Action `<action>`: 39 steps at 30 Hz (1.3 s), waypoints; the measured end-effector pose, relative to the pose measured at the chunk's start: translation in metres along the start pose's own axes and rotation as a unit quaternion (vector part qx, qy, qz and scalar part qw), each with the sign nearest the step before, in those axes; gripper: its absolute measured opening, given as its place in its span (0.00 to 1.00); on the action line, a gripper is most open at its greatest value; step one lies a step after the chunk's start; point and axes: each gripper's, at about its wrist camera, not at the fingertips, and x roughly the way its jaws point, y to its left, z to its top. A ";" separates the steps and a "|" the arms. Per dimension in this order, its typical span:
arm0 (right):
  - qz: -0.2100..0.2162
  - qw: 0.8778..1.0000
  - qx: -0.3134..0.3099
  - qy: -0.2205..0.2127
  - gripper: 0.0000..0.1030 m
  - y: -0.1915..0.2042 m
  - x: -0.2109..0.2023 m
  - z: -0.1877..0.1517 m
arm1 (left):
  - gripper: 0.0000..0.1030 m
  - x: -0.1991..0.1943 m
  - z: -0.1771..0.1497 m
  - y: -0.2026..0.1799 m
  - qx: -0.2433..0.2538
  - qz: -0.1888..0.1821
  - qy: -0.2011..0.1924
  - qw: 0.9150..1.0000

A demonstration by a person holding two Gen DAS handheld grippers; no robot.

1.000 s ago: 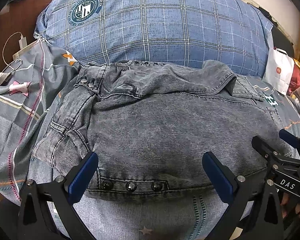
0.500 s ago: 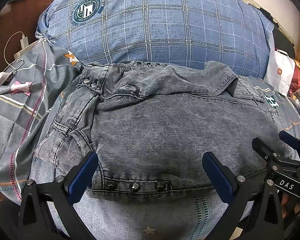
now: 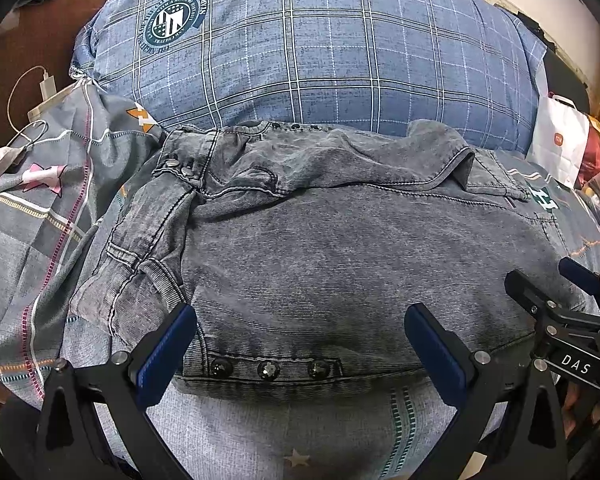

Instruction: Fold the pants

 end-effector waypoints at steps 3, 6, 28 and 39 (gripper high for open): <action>-0.001 1.000 -0.001 0.002 1.00 0.000 0.001 -0.001 | 1.00 -0.001 -0.001 0.002 -0.002 0.000 -0.001 1.000; -0.001 1.000 -0.003 0.003 1.00 0.000 0.001 -0.001 | 1.00 0.000 -0.002 0.003 -0.004 0.001 0.001 1.000; 0.071 0.967 0.244 0.032 1.00 -0.118 -0.030 -0.027 | 1.00 0.028 -0.015 0.165 -0.315 -0.079 0.068 0.943; 0.156 0.858 0.487 0.055 0.91 -0.227 -0.030 -0.065 | 0.84 0.046 -0.012 0.167 -0.292 -0.062 0.071 0.952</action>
